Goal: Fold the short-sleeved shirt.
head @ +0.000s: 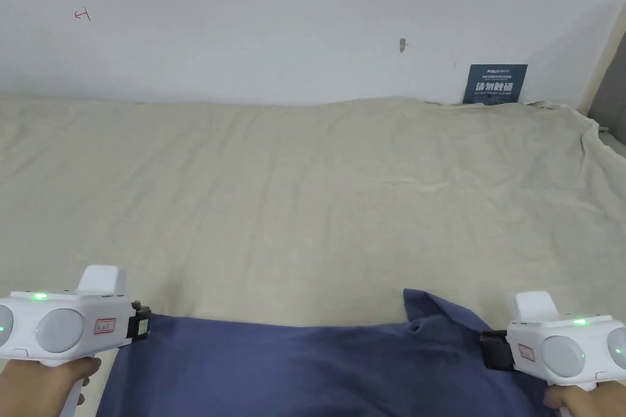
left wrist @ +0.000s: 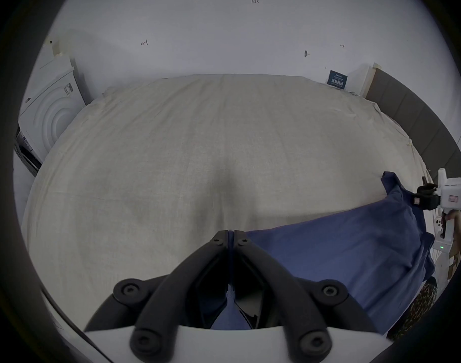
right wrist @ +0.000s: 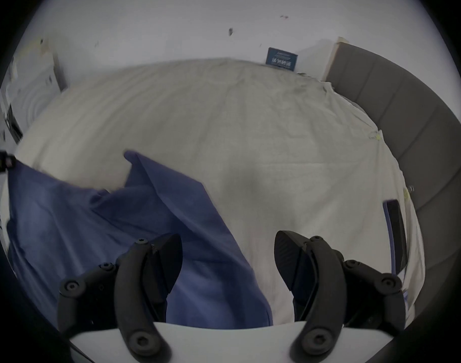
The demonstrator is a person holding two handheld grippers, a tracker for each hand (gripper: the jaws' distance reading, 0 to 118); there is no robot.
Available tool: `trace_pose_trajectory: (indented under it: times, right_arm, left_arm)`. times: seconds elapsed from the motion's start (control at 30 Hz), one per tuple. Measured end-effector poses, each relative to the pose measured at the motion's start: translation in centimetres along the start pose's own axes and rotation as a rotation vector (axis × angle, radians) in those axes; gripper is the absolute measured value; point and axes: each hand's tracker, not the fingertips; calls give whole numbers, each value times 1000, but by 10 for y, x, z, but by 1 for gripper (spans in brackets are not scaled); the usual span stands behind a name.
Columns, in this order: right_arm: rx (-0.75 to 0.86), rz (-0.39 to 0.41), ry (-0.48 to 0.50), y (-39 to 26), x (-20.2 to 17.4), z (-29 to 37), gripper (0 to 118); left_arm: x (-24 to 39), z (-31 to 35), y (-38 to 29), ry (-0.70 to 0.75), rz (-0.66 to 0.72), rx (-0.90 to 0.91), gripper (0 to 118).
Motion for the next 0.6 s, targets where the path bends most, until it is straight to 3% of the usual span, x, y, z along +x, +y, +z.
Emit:
trace_pose_trajectory:
  times: [0.03, 0.1, 0.33, 0.6]
  right_arm:
    - [-12, -6, 0, 1, -1, -5, 55]
    - [-1, -20, 7, -1, 0, -4, 0]
    - [126, -61, 32, -11, 6, 63, 0]
    - [214, -176, 178, -53, 33, 156, 0]
  left_arm:
    - [-1, 0, -1, 0, 5, -2, 0]
    - [-8, -7, -2, 0, 17, -5, 0]
    - [-20, 1, -15, 17, 50, -4, 0]
    - [-26, 53, -56, 20, 66, 11, 0]
